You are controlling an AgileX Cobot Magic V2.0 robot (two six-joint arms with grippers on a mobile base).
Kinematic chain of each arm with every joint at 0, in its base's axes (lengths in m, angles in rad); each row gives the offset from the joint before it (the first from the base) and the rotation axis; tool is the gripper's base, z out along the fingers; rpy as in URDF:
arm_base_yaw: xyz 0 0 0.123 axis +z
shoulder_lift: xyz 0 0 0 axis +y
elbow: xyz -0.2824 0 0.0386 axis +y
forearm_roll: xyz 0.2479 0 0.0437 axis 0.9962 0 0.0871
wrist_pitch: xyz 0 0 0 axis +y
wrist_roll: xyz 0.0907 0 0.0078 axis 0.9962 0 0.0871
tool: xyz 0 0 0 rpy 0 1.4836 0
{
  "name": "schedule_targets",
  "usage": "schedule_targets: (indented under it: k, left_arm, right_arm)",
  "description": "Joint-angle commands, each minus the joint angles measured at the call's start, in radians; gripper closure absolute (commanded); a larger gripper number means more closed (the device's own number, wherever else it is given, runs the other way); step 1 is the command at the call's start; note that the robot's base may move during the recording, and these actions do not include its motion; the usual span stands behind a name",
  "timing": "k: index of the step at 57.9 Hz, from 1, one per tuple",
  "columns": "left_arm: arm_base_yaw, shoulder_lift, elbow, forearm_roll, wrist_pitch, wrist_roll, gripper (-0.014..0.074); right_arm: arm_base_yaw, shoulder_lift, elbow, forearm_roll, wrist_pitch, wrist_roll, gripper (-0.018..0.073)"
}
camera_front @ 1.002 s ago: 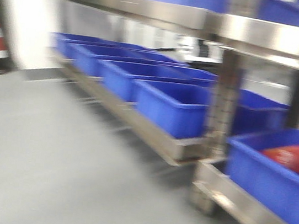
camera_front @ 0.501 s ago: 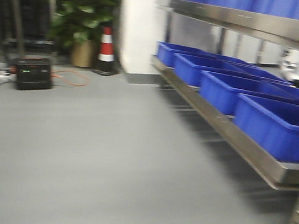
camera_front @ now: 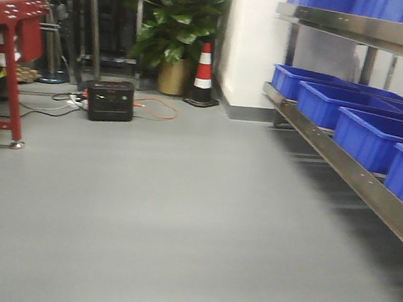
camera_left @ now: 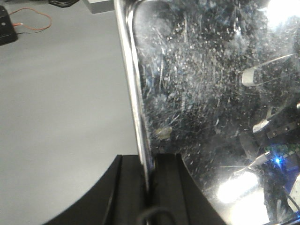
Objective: Stack silver trays without gaps
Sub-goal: 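Hold the tray in both grippers while the base drives to another rack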
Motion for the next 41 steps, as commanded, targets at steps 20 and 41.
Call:
schedule_targets:
  k: [20,41]
  left_arm:
    - [-0.015,-0.009,-0.01,-0.052,-0.065,0.011,0.0617]
    - [-0.015,-0.009,-0.01,-0.052,-0.065,0.011,0.0617]
  right_arm:
    - [0.012,-0.012,-0.013,0.047,-0.057,-0.018,0.0639]
    - [0.012,-0.012,-0.013,0.047,-0.057,-0.018,0.0639]
